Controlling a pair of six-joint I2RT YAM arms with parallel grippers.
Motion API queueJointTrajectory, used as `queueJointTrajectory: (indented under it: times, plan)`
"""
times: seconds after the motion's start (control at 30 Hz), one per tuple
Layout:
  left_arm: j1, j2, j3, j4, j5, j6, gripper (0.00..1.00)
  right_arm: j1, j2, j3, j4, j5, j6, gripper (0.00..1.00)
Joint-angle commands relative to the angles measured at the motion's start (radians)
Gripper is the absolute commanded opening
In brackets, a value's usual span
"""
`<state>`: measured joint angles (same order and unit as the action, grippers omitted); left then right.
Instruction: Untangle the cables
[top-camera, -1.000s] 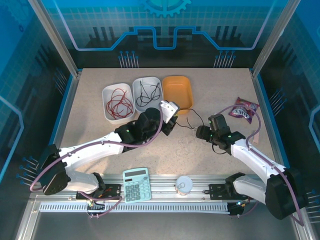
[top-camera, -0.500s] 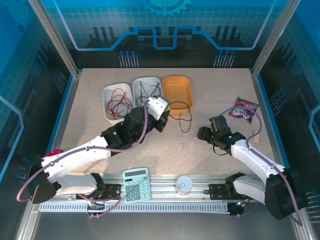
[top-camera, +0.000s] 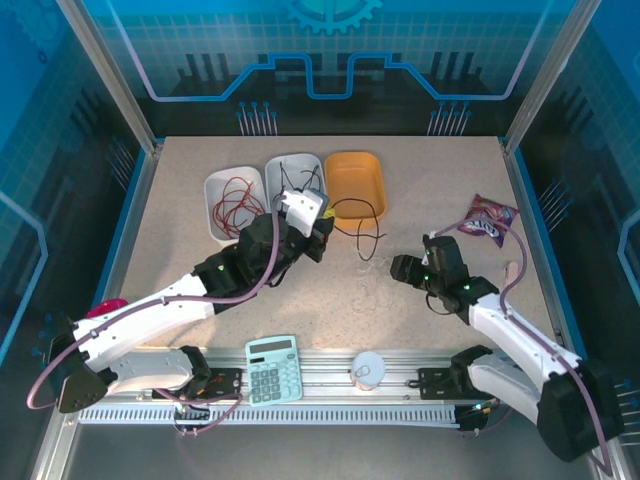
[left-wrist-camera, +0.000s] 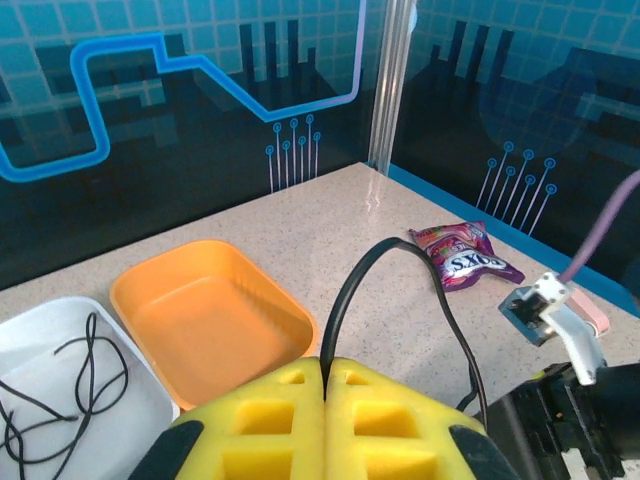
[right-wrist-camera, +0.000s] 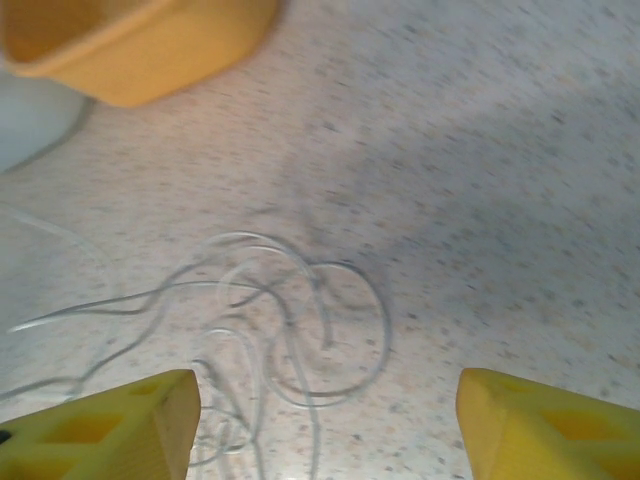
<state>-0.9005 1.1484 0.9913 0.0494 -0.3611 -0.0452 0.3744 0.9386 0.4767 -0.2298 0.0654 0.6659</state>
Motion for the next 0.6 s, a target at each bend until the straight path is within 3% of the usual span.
queueJointTrajectory:
  times: [0.0, 0.2, 0.57]
  plan:
    - [0.029, 0.013, 0.034, -0.028, 0.054, -0.104, 0.0, 0.057, -0.082, -0.032, 0.107, -0.035, -0.107, 0.74]
    - [0.092, -0.003, 0.049, -0.048, 0.195, -0.207, 0.0, 0.141, -0.128, -0.076, 0.187, -0.018, -0.197, 0.71]
    - [0.178, -0.024, 0.069, -0.12, 0.382, -0.318, 0.0, 0.231, 0.083, -0.019, 0.317, -0.015, -0.277, 0.65]
